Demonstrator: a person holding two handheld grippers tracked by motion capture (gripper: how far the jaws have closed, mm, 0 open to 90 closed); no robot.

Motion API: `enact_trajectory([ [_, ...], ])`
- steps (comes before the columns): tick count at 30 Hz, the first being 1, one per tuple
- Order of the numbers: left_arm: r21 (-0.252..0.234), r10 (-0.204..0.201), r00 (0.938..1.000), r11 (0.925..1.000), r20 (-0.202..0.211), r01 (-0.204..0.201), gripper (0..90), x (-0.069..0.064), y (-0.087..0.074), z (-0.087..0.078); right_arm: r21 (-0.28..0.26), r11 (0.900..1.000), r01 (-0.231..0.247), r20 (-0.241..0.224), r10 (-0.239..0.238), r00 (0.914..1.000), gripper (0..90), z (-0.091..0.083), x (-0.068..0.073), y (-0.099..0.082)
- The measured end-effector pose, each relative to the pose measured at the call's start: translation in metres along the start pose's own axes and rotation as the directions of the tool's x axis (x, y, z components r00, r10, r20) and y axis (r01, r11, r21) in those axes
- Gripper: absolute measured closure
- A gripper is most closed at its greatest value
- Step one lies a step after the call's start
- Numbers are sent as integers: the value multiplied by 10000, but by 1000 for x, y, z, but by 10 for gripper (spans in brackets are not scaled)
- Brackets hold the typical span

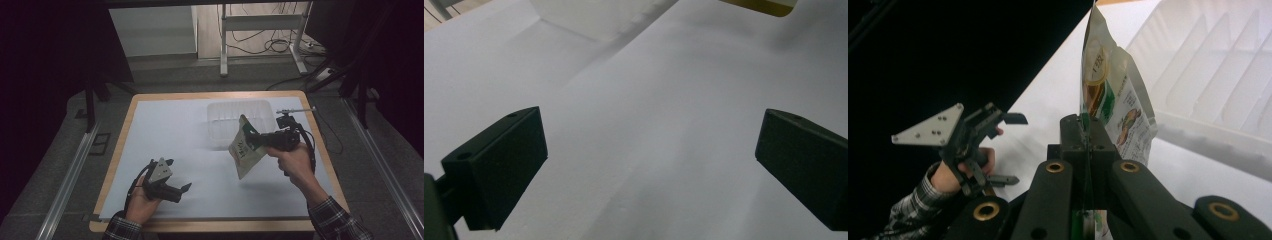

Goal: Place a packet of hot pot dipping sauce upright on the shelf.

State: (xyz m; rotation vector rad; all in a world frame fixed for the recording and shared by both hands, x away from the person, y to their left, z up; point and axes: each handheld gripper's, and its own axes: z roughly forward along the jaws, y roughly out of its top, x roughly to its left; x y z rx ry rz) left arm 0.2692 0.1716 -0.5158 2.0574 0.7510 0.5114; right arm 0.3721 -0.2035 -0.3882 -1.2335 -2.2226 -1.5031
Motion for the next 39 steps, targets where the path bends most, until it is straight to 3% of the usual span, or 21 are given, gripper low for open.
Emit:
enact_trajectory([
  [12, -118, -41, 10000, 9999, 9, 41, 2, 2, 0, -2, -468, 9988, -113, 8, 113, 9999, 893, 10, 5, 23],
  [22, -381, -374, 9991, 9985, 180, 381, 1, 4, 0, -4, -719, 9972, -209, -22, 208, 9998, 893, 27, 6, 43],
  [39, -487, -527, 9983, 9974, 268, 539, 0, 5, 0, -5, -1158, 9923, -444, 193, 470, 9987, 893, 57, 4, 71],
])
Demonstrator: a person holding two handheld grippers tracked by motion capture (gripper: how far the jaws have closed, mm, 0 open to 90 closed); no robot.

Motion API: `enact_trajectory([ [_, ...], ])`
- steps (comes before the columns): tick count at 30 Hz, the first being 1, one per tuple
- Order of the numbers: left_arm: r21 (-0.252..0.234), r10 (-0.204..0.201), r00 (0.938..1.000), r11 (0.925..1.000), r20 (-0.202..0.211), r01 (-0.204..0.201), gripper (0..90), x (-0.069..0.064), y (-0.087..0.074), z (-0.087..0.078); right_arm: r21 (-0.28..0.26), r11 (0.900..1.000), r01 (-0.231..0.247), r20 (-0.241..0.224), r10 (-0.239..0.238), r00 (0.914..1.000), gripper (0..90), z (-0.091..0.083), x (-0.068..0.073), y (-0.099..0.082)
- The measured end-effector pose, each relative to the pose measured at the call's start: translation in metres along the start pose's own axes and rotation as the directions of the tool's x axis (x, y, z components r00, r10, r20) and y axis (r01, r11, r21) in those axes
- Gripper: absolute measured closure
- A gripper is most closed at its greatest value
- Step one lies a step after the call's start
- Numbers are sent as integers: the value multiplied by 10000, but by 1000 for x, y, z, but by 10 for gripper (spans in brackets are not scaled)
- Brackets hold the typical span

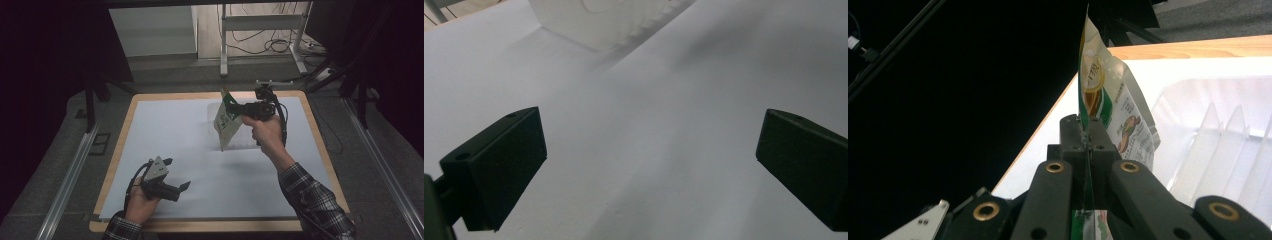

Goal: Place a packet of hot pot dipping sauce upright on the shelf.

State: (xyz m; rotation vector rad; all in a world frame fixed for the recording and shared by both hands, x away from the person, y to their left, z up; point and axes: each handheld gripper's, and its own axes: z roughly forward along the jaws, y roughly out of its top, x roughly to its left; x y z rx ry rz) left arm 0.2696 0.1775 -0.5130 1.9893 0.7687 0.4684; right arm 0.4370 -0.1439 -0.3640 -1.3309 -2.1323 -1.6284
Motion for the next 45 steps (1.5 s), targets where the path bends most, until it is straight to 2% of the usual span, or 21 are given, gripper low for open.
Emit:
enact_trajectory([
  [14, -71, -119, 9999, 9999, 96, 120, 0, 1, 0, -1, -445, 9975, -546, 497, 568, 9971, 893, 28, -16, 18],
  [26, -86, -134, 9997, 9999, 195, 136, 0, 0, 0, -1, -800, 9946, -667, 1005, 746, 9921, 893, 45, -26, 28],
  [34, -50, -80, 9997, 10000, 218, 81, 0, 0, 1, 0, -888, 9933, -736, 1261, 845, 9884, 893, 56, -34, 26],
  [45, 21, 0, 9997, 10000, 245, 0, 0, -2, 1, 1, -738, 9932, -906, 1509, 1009, 9834, 886, 73, -46, 15],
])
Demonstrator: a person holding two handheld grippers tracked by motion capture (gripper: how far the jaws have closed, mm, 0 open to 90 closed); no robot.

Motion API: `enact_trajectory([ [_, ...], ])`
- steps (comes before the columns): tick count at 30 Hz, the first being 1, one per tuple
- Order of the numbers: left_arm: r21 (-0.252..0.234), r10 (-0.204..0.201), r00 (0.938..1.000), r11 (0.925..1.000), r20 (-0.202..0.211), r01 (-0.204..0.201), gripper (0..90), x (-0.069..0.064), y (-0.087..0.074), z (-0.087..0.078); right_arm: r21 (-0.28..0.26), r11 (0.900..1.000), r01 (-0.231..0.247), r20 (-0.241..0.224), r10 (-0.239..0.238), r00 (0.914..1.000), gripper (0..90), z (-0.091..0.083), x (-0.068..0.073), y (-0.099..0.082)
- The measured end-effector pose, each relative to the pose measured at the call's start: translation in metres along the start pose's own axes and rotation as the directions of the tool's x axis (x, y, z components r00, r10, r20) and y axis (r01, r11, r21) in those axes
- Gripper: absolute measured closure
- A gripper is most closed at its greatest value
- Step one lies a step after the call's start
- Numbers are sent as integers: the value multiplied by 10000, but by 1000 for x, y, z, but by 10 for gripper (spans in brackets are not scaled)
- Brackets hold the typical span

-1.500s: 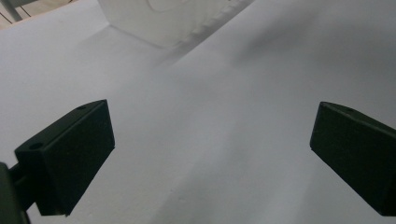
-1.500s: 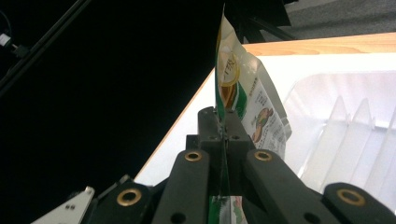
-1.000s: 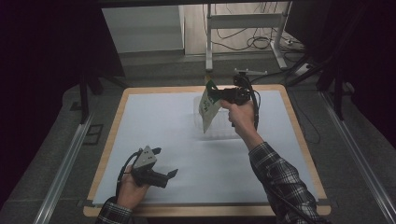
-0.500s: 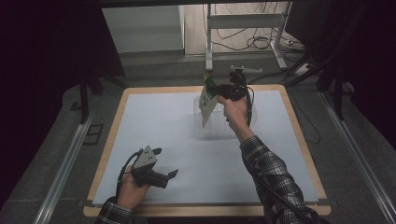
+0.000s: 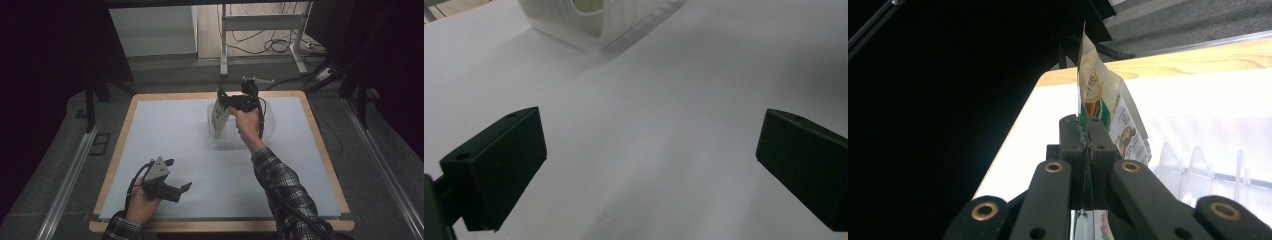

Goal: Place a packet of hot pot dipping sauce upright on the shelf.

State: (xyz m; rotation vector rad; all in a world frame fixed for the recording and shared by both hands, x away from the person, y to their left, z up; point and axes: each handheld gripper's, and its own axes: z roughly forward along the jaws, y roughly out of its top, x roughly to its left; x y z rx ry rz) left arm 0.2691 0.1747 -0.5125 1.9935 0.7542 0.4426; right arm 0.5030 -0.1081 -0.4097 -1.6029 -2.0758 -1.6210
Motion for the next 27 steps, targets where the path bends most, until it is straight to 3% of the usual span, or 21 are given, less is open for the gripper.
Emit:
enact_trajectory([
  [14, 47, 32, 10000, 10000, 19, -32, 0, -1, 0, 1, 63, 9999, 128, -116, -127, 9999, 862, 9, -5, -8],
  [22, 125, 103, 9999, 9999, 7, -103, 0, -2, 0, 2, 114, 9998, 190, -131, -188, 9997, 777, 9, -8, -8],
  [27, 140, 110, 9999, 9998, 15, -110, 0, -2, 0, 2, 203, 9983, 548, 67, -549, 9985, 720, 8, -4, -6],
])
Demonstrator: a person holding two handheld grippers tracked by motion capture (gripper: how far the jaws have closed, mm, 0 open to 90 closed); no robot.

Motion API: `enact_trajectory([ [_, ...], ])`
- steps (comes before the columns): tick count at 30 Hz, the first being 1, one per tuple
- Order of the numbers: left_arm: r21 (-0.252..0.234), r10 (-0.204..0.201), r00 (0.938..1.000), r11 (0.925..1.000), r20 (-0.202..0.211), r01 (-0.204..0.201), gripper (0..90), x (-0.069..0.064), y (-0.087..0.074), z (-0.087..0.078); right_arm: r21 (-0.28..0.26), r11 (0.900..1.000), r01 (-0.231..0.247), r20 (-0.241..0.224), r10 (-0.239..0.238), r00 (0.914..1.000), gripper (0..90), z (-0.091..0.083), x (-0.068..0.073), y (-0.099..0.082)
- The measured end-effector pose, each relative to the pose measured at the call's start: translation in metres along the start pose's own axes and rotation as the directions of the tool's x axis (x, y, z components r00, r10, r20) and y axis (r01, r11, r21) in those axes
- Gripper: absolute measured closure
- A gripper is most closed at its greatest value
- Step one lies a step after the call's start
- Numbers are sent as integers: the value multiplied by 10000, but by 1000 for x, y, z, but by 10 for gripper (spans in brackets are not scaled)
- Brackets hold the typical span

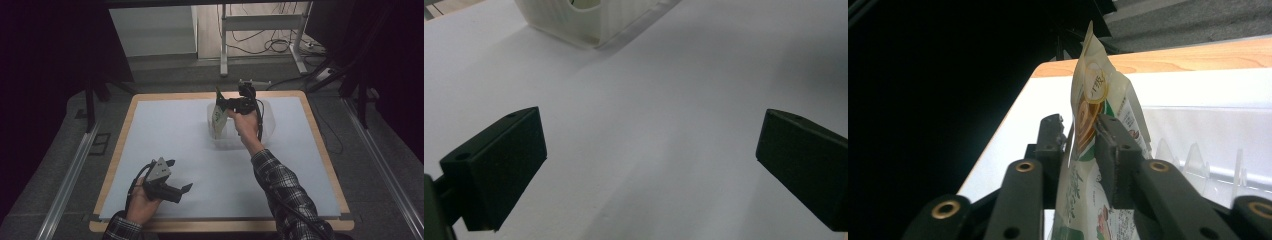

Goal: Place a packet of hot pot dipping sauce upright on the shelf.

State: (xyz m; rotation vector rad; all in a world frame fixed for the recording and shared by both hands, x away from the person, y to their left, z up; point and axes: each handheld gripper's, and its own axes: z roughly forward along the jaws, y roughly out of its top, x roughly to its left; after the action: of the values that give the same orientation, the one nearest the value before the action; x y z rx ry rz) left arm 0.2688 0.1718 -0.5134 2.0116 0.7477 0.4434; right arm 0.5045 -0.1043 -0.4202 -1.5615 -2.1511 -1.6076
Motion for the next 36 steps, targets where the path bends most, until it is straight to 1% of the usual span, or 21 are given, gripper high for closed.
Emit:
enact_trajectory([
  [2, -10, 2, 10000, 10000, -13, -2, 0, 0, 0, 0, 79, 9996, 262, 82, -263, 9996, 690, -1, 3, 1],
  [4, -20, 3, 10000, 10000, -23, -3, 0, 0, 0, 0, 96, 9995, 312, 95, -313, 9995, 680, -1, 4, 1],
  [5, -19, 5, 10000, 10000, -27, -5, 0, 0, 0, 0, 131, 9990, 439, 116, -441, 9990, 667, -1, 5, 2],
  [6, -15, 7, 10000, 10000, -29, -7, 0, 0, 0, 0, 175, 9976, 665, 217, -669, 9975, 638, -2, 8, 2],
  [7, -18, 14, 10000, 10000, -27, -15, 0, 0, 0, 0, 175, 9976, 665, 217, -669, 9975, 638, -2, 8, 2],
  [8, -14, 16, 10000, 10000, -32, -16, 0, 0, 0, 0, 218, 9963, 828, 292, -835, 9961, 612, -2, 10, 2],
  [9, -14, 16, 10000, 10000, -32, -16, 0, 0, 0, 0, 218, 9963, 828, 292, -835, 9961, 612, -2, 10, 2],
  [10, -8, 11, 10000, 10000, -27, -11, 0, 0, 0, 0, 279, 9949, 968, 340, -977, 9946, 593, -2, 11, 2],
  [17, -28, -16, 10000, 10000, -28, 16, 0, 0, 0, 0, 345, 9924, 1183, 361, -1195, 9922, 522, -5, 14, 2],
  [18, -15, 1, 10000, 10000, -42, -1, 0, 0, 0, 0, 395, 9917, 1223, 264, -1234, 9920, 498, -6, 15, 1],
  [21, -3, 23, 10000, 10000, -53, -23, 0, 0, 0, 0, 421, 9917, 1212, 137, -1219, 9925, 475, -7, 17, 1],
  [25, 13, 59, 10000, 10000, -79, -59, 0, -1, 0, 0, 490, 9889, 1399, 50, -1403, 9901, 447, -7, 20, -1],
  [26, 42, 93, 9999, 9999, -89, -92, 0, 0, 0, 0, 535, 9859, 1587, 43, -1592, 9872, 433, -8, 22, -1],
  [27, 42, 93, 9999, 9999, -89, -92, 0, 0, 0, 0, 535, 9859, 1587, 43, -1592, 9872, 433, -8, 22, -1],
  [28, 34, 100, 9999, 9999, -92, -100, 0, 0, 0, 0, 605, 9787, 1963, 191, -1977, 9801, 417, -9, 25, -2],
  [29, 34, 100, 9999, 9999, -92, -100, 0, 0, 0, 0, 605, 9787, 1963, 191, -1977, 9801, 417, -9, 25, -2],
  [30, 46, 108, 9999, 9999, -100, -107, 0, 0, 0, 0, 669, 9681, 2413, 415, -2443, 9688, 403, -10, 28, -3],
  [31, 46, 108, 9999, 9999, -100, -107, 0, 0, 0, 0, 669, 9681, 2413, 415, -2443, 9688, 403, -10, 28, -3],
  [32, 55, 101, 9999, 9999, -98, -101, 0, 0, 0, 0, 685, 9651, 2526, 463, -2560, 9656, 398, -11, 29, -3],
  [34, 56, 125, 9999, 9999, -105, -125, 0, -1, 0, 0, 706, 9560, 2848, 581, -2890, 9556, 383, -14, 31, -4],
  [36, 60, 127, 9999, 9999, -105, -126, 0, -1, 0, 0, 716, 9540, 2910, 577, -2952, 9537, 378, -14, 31, -4],
])
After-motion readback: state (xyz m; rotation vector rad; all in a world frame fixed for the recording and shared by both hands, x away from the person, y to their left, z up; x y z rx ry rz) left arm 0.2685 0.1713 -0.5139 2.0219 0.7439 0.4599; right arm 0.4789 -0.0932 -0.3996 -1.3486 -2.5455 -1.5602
